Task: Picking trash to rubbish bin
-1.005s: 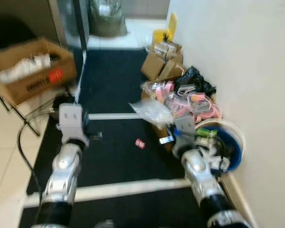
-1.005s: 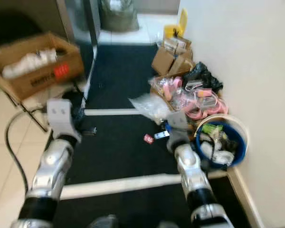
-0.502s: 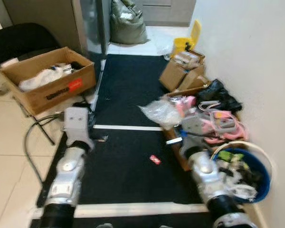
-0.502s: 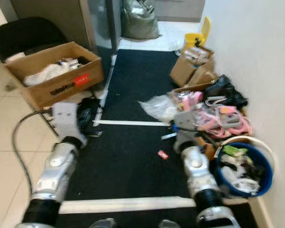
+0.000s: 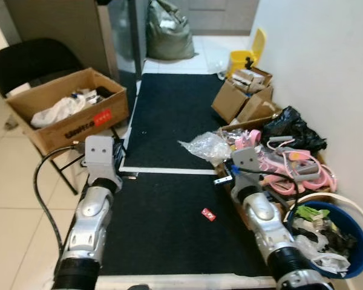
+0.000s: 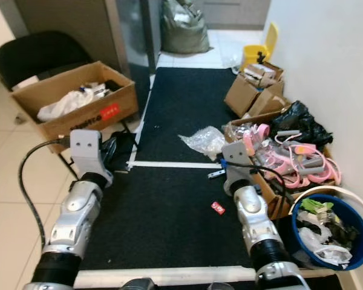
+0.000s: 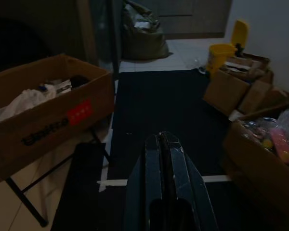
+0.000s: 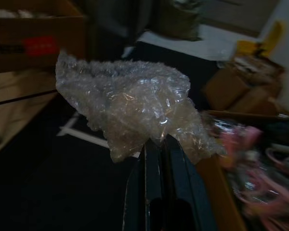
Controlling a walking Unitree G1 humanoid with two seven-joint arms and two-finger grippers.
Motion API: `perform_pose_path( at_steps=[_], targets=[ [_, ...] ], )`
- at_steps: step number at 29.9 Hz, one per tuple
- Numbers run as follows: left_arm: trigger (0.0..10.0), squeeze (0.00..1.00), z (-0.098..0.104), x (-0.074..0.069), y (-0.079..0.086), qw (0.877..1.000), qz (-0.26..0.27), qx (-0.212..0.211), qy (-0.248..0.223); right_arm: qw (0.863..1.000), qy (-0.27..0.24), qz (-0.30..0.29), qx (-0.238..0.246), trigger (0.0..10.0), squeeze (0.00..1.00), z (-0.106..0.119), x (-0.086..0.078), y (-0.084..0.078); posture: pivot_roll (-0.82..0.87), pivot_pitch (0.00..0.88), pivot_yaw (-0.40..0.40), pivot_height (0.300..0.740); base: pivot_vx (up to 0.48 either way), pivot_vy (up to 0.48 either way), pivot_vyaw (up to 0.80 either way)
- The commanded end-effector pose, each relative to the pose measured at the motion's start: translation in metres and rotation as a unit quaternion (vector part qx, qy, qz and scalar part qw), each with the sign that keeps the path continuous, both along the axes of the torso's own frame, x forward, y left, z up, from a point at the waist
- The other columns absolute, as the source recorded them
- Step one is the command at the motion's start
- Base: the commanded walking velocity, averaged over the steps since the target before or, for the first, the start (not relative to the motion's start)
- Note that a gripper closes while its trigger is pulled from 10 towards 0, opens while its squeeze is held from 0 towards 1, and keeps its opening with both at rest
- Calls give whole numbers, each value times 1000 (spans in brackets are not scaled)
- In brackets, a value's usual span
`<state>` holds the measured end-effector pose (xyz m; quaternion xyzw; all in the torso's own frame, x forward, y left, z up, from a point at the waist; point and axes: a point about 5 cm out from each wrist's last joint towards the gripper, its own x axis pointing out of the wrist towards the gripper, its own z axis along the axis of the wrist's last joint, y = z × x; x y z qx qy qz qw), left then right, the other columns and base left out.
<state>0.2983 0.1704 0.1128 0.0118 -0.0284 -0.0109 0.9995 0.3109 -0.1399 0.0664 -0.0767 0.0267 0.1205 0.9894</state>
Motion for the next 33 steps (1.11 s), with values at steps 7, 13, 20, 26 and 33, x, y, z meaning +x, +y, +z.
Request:
perform_pose_path(
  at_steps=[7, 13, 20, 26, 33],
  targets=[
    [10000, 0, -4, -2, 1, 1000, 3, 5, 9, 1000, 1, 6, -12, 10000, 0, -1, 0, -1, 52, 29, -8, 740, 322, 0, 0],
    [10000, 0, -4, -2, 0, 1000, 3, 5, 9, 1000, 1, 10, -16, 10000, 0, -1, -1, 1, 51, 31, -10, 740, 319, 0, 390],
    [10000, 0, -5, -3, -1, 1000, 2, 6, 11, 1000, 3, 4, -17, 10000, 0, -2, -1, -1, 50, 36, -11, 740, 314, 0, 512],
    [10000, 0, -6, -5, -1, 1000, 2, 6, 12, 1000, 4, 3, -17, 10000, 0, -2, -2, -2, 47, 46, -12, 740, 311, 0, 0],
    [10000, 0, -6, -7, -1, 1000, 4, 4, 14, 1000, 5, 2, -20, 10000, 0, -4, -3, -3, 48, 53, -14, 740, 309, 0, 0]
  ],
)
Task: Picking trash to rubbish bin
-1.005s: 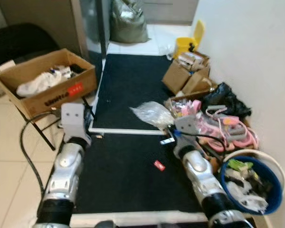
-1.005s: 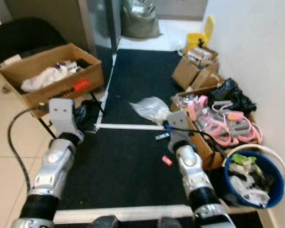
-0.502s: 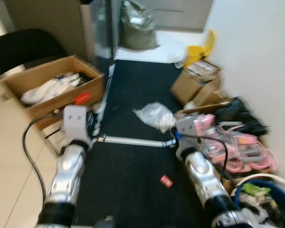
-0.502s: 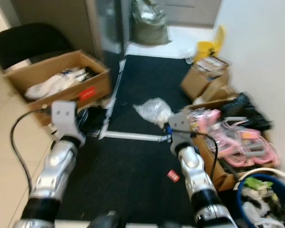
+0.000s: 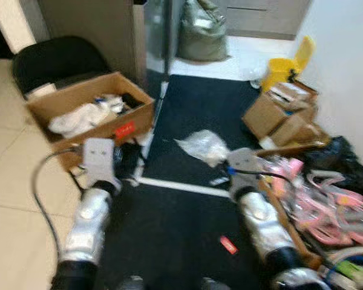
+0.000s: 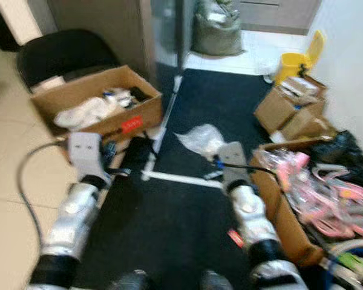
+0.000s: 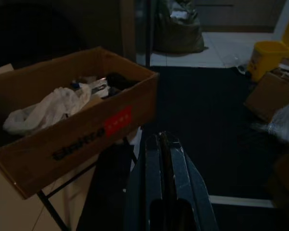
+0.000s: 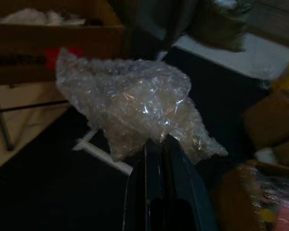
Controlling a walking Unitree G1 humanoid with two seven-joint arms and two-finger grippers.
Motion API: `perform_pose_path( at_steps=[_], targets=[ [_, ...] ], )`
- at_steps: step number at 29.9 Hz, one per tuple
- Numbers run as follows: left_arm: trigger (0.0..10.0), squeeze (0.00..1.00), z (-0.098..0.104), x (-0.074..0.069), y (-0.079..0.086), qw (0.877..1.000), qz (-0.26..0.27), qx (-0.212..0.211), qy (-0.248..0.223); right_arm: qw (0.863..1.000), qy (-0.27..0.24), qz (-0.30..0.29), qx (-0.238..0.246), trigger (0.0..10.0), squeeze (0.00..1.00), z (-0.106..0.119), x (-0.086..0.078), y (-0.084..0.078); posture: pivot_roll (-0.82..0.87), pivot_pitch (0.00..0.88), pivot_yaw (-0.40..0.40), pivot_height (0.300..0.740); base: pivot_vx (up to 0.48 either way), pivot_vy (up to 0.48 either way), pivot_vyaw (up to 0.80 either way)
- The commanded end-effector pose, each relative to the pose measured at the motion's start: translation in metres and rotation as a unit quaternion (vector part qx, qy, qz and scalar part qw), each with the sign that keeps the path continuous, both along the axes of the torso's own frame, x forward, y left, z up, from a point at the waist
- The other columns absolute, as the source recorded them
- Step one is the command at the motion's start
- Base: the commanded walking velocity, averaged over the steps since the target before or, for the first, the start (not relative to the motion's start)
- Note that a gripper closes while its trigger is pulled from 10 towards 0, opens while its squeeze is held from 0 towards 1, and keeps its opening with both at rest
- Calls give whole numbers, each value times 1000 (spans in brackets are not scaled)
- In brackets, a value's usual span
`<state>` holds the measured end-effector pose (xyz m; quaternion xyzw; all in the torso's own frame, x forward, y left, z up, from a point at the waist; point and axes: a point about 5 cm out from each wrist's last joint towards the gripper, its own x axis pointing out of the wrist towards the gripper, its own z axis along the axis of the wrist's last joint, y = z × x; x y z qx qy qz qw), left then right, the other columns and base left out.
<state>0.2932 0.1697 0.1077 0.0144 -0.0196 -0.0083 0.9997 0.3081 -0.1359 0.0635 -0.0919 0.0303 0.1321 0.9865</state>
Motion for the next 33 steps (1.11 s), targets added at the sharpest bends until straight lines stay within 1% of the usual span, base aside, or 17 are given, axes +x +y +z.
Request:
perform_pose_path(
  at_steps=[1, 14, 33],
  targets=[
    [10000, 0, -1, -2, 0, 1000, 1, 2, 5, 1000, 3, -10, -4, 10000, 0, -1, -1, -7, 48, 53, -14, 740, 311, 0, 0],
    [10000, 0, -2, -3, -3, 1000, -3, -2, 6, 1000, 3, -8, -7, 10000, 0, -1, -1, -8, 46, 53, -20, 740, 306, 0, 0],
    [10000, 0, -2, -2, -1, 1000, 1, -3, 5, 1000, -1, -2, -11, 10000, 0, 2, 2, -6, 48, 29, -27, 740, 305, 0, 0]
  ],
)
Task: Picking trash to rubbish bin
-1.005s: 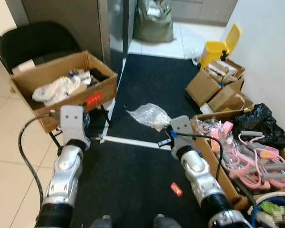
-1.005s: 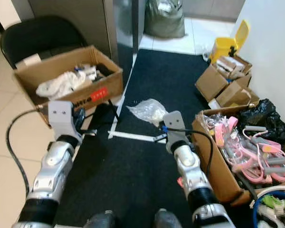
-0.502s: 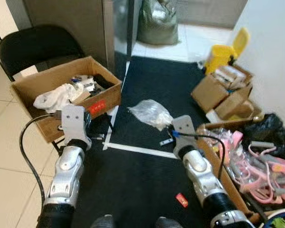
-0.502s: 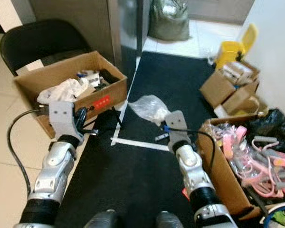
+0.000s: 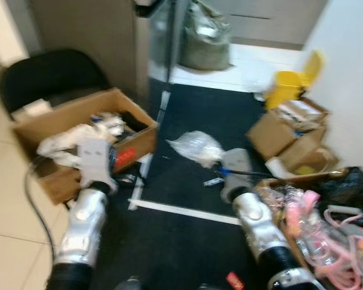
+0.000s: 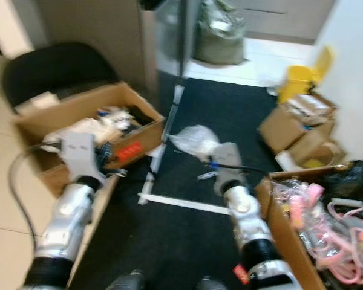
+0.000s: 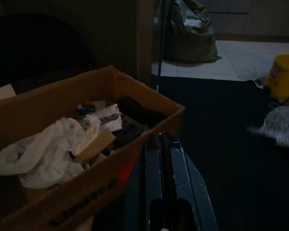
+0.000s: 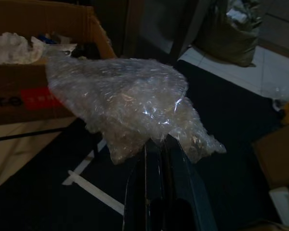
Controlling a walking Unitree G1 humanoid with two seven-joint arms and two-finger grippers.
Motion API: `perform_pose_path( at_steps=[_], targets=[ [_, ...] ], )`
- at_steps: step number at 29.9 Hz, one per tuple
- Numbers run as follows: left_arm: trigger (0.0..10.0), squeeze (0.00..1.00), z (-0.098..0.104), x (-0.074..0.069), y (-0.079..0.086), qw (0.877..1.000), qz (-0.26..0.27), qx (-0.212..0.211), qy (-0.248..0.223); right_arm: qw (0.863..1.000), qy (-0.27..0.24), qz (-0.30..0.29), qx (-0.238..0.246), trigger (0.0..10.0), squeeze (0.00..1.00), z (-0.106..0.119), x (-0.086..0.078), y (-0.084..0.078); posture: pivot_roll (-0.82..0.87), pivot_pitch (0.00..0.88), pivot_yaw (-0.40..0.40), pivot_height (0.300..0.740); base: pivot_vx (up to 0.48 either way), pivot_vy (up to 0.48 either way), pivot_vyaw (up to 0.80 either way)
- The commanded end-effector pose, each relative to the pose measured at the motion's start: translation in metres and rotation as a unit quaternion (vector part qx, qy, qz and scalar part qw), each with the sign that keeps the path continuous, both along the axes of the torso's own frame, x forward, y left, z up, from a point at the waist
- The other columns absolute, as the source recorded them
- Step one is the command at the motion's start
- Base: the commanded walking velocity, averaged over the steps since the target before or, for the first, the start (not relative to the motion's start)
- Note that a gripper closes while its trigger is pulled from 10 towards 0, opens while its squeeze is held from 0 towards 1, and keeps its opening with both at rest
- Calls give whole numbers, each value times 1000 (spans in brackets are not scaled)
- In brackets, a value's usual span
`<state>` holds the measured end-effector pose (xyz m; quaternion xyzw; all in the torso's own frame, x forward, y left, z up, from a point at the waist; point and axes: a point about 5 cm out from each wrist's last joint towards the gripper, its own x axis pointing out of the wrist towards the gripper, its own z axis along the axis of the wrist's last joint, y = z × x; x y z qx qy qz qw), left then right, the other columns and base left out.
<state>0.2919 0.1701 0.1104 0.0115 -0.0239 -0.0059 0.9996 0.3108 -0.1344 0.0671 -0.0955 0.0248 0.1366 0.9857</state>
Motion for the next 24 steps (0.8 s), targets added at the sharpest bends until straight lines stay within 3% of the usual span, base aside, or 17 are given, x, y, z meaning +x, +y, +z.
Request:
perform_pose_path(
  at_steps=[1, 21, 24],
  targets=[
    [10000, 0, -4, -1, -2, 1000, -1, 0, 9, 1000, 5, -7, -8, 10000, 0, -2, 0, -7, 48, 29, -27, 740, 304, 0, 0],
    [10000, 0, -2, 1, -2, 1000, 3, -1, 5, 1000, -2, 3, -18, 10000, 0, 1, 4, -4, 52, 18, -37, 740, 304, 0, 0],
    [10000, 0, -2, 1, -1, 1000, 3, -1, 4, 1000, -2, 3, -18, 10000, 0, 2, 4, -4, 52, 21, -37, 740, 306, 0, 548]
  ],
)
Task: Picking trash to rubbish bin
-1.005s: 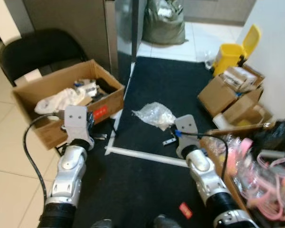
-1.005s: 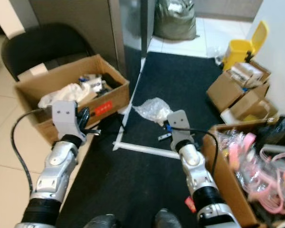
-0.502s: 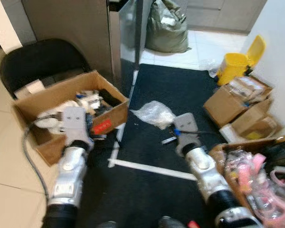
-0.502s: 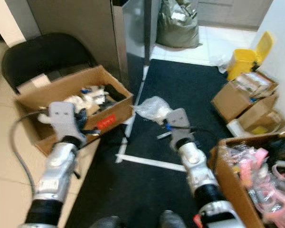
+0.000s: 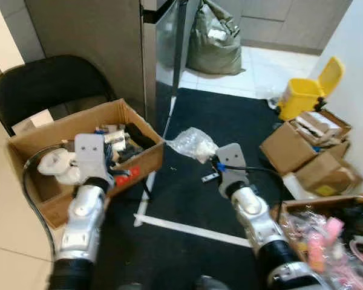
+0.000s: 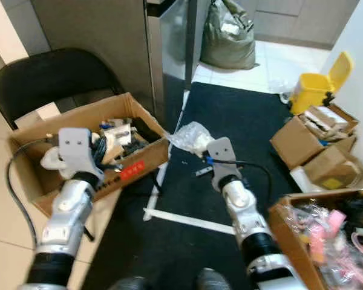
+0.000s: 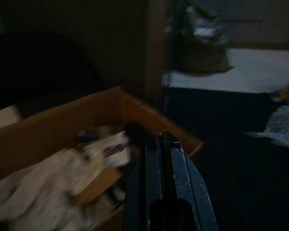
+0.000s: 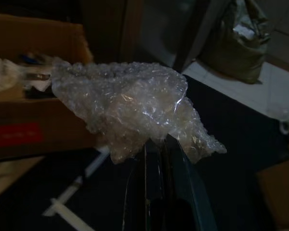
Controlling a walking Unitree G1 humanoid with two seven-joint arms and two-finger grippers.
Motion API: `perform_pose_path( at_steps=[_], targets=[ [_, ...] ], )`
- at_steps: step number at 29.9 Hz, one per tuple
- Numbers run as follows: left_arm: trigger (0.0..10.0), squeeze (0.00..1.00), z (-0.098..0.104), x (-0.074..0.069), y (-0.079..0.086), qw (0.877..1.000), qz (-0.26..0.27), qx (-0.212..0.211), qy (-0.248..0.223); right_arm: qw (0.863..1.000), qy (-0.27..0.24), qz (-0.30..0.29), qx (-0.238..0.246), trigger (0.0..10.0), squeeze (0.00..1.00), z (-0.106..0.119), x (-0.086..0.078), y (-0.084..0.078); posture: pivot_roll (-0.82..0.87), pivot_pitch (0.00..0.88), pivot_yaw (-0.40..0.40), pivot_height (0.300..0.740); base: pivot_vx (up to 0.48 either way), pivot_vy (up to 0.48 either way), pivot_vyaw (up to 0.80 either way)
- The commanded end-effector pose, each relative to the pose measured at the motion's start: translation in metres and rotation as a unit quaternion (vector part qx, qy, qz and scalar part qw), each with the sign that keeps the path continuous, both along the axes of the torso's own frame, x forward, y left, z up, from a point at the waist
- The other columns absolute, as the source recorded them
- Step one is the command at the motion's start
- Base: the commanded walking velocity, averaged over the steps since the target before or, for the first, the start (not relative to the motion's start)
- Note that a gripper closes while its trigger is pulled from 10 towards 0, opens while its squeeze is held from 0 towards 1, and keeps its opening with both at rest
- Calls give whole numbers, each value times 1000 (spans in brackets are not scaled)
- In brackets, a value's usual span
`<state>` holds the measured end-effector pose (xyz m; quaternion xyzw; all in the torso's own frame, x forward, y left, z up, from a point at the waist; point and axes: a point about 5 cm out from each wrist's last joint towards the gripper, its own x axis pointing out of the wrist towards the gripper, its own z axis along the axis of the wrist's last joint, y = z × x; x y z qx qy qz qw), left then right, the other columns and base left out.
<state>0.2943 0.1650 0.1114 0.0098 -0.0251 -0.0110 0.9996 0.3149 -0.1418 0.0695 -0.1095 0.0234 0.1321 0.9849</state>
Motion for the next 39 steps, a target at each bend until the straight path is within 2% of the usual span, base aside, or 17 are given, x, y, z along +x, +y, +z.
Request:
perform_pose_path(
  at_steps=[1, 31, 39],
  targets=[
    [10000, 0, -3, -1, 4, 1000, 8, 0, 5, 1000, 1, 7, -4, 10000, 0, -1, 0, 3, 52, 21, -37, 740, 304, 0, 644],
    [10000, 0, -2, 0, 6, 1000, 13, 0, 4, 1000, 0, 9, -4, 10000, 0, 1, 3, 5, 58, 23, -43, 740, 306, 0, 709],
    [10000, 0, -8, 0, 3, 1000, -11, 9, 27, 1000, 5, 0, 7, 10000, 0, 1, 6, 3, 60, 23, -46, 740, 0, 0, 0]
  ],
)
